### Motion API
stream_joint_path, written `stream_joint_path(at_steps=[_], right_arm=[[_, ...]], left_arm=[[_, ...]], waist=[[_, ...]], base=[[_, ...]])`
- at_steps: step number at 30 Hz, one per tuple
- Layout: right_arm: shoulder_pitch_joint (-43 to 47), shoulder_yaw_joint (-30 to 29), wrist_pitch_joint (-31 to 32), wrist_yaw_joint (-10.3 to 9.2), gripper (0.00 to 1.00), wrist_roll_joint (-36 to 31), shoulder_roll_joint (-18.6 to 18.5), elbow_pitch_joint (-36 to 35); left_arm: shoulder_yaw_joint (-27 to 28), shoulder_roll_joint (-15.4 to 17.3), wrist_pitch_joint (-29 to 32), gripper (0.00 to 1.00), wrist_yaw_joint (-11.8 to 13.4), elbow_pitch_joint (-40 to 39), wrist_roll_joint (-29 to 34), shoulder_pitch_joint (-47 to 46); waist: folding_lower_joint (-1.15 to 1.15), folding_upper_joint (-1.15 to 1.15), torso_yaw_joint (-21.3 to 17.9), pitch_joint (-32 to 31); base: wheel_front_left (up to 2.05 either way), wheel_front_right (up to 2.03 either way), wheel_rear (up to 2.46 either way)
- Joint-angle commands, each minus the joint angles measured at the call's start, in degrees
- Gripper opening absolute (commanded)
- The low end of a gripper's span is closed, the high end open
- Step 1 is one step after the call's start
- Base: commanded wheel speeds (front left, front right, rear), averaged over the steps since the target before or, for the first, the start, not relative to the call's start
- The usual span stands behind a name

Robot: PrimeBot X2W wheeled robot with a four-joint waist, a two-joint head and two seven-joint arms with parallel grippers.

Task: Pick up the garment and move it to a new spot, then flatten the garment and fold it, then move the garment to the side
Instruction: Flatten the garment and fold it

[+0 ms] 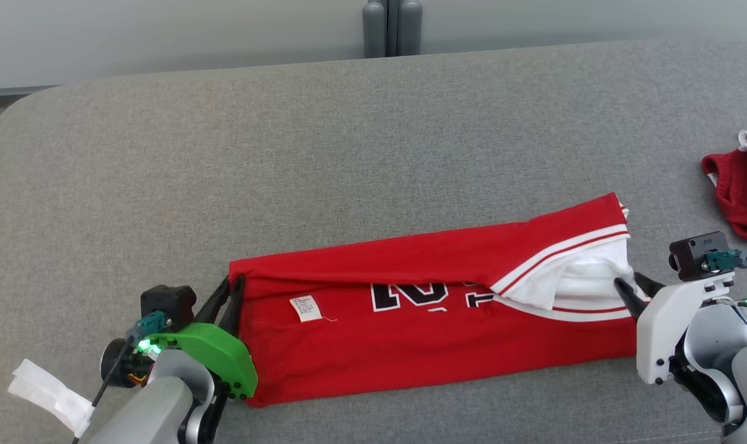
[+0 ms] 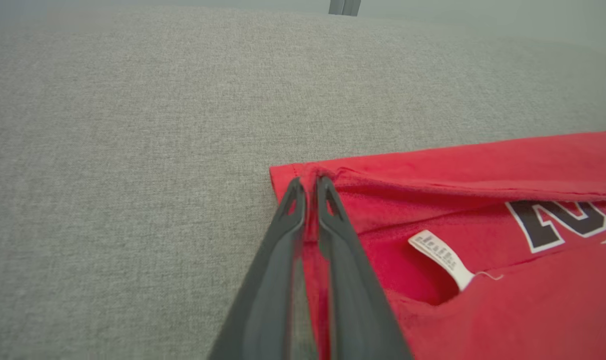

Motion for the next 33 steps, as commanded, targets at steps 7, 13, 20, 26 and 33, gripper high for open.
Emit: stream_joint_path(at_steps=[7,13,20,26,33], right_arm=[[1.86,-2.52,1.56,-0.11,1.00,-0.92,1.41,-2.62],[0.96,-6.05,3.65,-0.11,1.00,-0.99,2.78,-2.28],[-1.26,-9.35,5.40,-0.10,1.00,-0.29,5.67,4.49],[-5.60,-12.62,2.39,-0.08,1.00,-4.73,7.90,16.42],[-8.92,-15.43,1.20,-0.08,1.00,-9.13,9.01,23.43]], left_arm=[[6.69,-0.82,-1.22,1.00,-0.39,-4.03,-1.11,4.33],[21.25,-2.44,-1.11,1.00,-2.57,-16.05,8.46,12.29],[32.25,-6.90,-1.12,1.00,-6.75,-22.50,17.18,19.18],[39.91,-11.01,-1.13,1.00,-10.63,-22.74,23.28,22.32],[41.77,-12.48,-1.13,1.00,-11.95,-21.72,25.62,22.08]], waist=[[0.00,0.00,0.30,-1.83],[0.00,0.00,1.29,-4.07],[0.00,0.00,2.95,-5.76],[0.00,0.00,5.48,-5.80],[0.00,0.00,7.00,-4.61]], base=[[0.00,0.00,0.00],[0.00,0.00,0.00],[0.00,0.00,0.00],[0.00,0.00,0.00],[0.00,0.00,0.00]])
